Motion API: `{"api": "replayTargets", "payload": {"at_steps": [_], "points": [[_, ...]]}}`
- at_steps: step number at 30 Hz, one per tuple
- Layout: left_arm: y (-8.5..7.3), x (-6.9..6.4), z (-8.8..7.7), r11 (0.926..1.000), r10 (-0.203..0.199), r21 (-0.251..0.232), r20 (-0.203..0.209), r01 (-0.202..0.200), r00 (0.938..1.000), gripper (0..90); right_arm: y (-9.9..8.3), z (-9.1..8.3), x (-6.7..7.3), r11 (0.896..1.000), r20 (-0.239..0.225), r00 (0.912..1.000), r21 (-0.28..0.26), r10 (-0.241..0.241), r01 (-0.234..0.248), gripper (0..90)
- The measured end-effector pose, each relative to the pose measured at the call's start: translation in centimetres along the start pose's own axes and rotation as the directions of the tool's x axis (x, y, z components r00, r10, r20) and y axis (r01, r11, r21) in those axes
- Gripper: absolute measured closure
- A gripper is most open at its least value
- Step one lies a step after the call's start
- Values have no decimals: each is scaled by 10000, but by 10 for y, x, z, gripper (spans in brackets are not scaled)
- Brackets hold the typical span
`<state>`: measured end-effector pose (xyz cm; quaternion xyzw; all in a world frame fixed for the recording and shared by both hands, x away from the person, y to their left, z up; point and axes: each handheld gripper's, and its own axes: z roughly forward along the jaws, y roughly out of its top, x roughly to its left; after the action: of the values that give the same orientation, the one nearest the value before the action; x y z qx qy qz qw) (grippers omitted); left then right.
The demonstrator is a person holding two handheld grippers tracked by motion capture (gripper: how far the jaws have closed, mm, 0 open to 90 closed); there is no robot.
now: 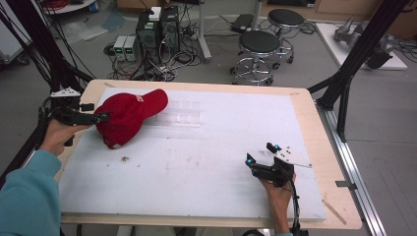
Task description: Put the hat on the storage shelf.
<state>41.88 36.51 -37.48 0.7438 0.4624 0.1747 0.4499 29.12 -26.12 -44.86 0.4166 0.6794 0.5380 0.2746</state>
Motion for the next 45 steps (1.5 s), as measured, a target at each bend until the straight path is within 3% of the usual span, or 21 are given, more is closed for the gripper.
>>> {"api": "replayTargets", "payload": {"at_steps": [5, 11, 17, 20, 21, 22, 25, 28, 30, 31, 32, 33, 37, 45], "points": [[-10, 2, 7, 9991, -418, 97, -101, 419, 9991, 121, 0, 0, 1, 10000, 49, 10000, -1, -59, 59, 102], [-17, 3, 16, 9985, -379, 393, -171, 386, 9991, 138, 0, 0, 1, 10000, 90, 10000, 0, -5, 5, 102], [-21, 0, 21, 9988, -102, 478, -261, 114, 9996, 310, 0, 0, 0, 10000, 108, 9999, 23, 1, -1, 102], [-21, -1, 22, 9990, -67, 447, -258, 79, 9996, 451, 0, 1, 3, 9995, -19, 9995, 113, -302, 303, 103], [-21, -1, 23, 9990, -68, 444, -290, 81, 9996, 451, 0, 1, 3, 9995, -19, 9995, 113, -302, 303, 103], [-21, -1, 23, 9991, -74, 419, -273, 85, 9996, 519, 0, 1, 4, 9990, 57, 9990, 130, -434, 433, 102], [-21, -1, 22, 9994, -147, 310, -311, 157, 9994, 563, 0, 1, 4, 9990, 89, 9990, 120, -442, 441, 102], [-20, -2, 20, 9998, -43, 199, -408, 51, 9992, 692, 0, 1, 3, 9994, 33, 9995, 92, -323, 323, 103], [-20, -4, 19, 10000, 68, 55, -431, -66, 9990, 728, 0, 1, 3, 9996, 49, 9996, 106, -265, 265, 103], [-19, -4, 19, 10000, 75, 21, -412, -74, 9991, 802, 0, 1, 2, 9997, -46, 9997, 83, -242, 242, 102], [-19, -5, 19, 10000, 83, -41, -413, -85, 9991, 802, 0, 1, 2, 9997, -46, 9997, 83, -242, 242, 102], [-18, -6, 19, 9999, 103, -129, -464, -109, 9989, 845, 0, 1, 4, 9992, 180, 9991, 126, -380, 378, 102], [-17, -8, 19, 9997, 14, -255, -524, -28, 9986, 862, 0, 2, 9, 9966, 435, 9960, 291, -780, 767, 103], [-13, -11, 15, 9972, 147, -718, -728, -199, 9972, 864, 1, 3, 8, 9979, 684, 9961, 355, -564, 541, 103]]}}
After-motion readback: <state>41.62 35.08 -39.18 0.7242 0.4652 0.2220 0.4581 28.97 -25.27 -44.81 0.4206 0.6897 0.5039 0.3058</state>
